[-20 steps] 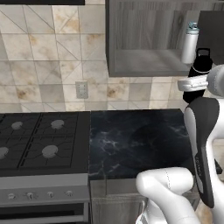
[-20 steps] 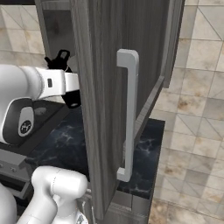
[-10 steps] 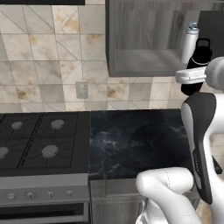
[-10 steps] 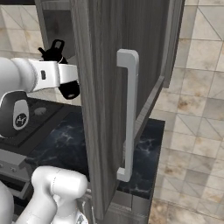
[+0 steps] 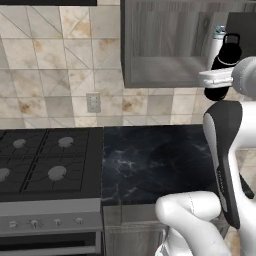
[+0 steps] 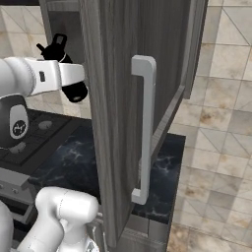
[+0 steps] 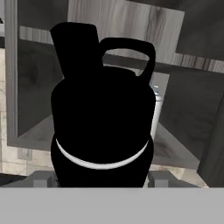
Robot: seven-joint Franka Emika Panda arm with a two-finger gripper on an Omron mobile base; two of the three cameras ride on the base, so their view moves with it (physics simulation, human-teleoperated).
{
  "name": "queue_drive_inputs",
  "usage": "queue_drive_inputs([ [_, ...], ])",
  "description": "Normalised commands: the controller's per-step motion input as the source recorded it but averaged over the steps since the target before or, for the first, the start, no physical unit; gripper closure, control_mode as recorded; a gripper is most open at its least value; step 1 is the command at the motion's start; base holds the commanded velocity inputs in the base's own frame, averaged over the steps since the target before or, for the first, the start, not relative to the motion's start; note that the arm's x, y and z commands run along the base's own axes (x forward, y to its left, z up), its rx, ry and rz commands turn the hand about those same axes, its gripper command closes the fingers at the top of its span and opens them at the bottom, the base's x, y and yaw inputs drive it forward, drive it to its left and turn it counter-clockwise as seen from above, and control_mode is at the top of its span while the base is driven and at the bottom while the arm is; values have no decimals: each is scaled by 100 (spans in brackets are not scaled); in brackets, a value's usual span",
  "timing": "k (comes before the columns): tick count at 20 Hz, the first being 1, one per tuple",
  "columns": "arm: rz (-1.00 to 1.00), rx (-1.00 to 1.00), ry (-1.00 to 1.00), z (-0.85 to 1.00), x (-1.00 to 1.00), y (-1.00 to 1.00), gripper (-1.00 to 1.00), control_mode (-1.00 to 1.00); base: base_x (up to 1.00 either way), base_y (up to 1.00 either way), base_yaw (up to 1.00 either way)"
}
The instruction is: Sort all alcoholic drinks to one cabinet, and non-alcoholic drinks to the other.
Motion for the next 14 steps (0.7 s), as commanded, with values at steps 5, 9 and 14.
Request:
queue_drive_inputs([
  [5, -2, 0, -6, 6, 9, 0, 100, -100, 0, 0, 0],
  [9, -2, 0, -4, 0, 14, 0, 100, -100, 0, 0, 0],
  [14, -1, 1, 0, -11, 20, 0, 100, -100, 0, 0, 0],
])
